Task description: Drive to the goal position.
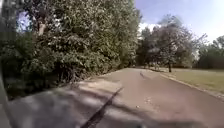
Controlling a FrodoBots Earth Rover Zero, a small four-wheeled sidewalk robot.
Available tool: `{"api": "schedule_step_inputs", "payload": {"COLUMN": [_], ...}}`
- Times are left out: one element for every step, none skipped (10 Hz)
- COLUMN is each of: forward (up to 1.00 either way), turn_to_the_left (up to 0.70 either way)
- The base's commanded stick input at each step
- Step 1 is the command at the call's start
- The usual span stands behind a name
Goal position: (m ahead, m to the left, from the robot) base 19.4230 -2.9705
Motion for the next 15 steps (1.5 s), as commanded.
{"api": "schedule_step_inputs", "payload": {"forward": [0.7,0.7,0.7,0.7,0.7,0.7,0.7,0.7,0.7,0.7,0.7,0.7,0.7,0.7,0.7], "turn_to_the_left": [-0.35,-0.35,-0.35,-0.35,-0.23,-0.08,0.0,0.0,0.0,0.0,0.0,0.0,0.0,0.0,0.0]}}
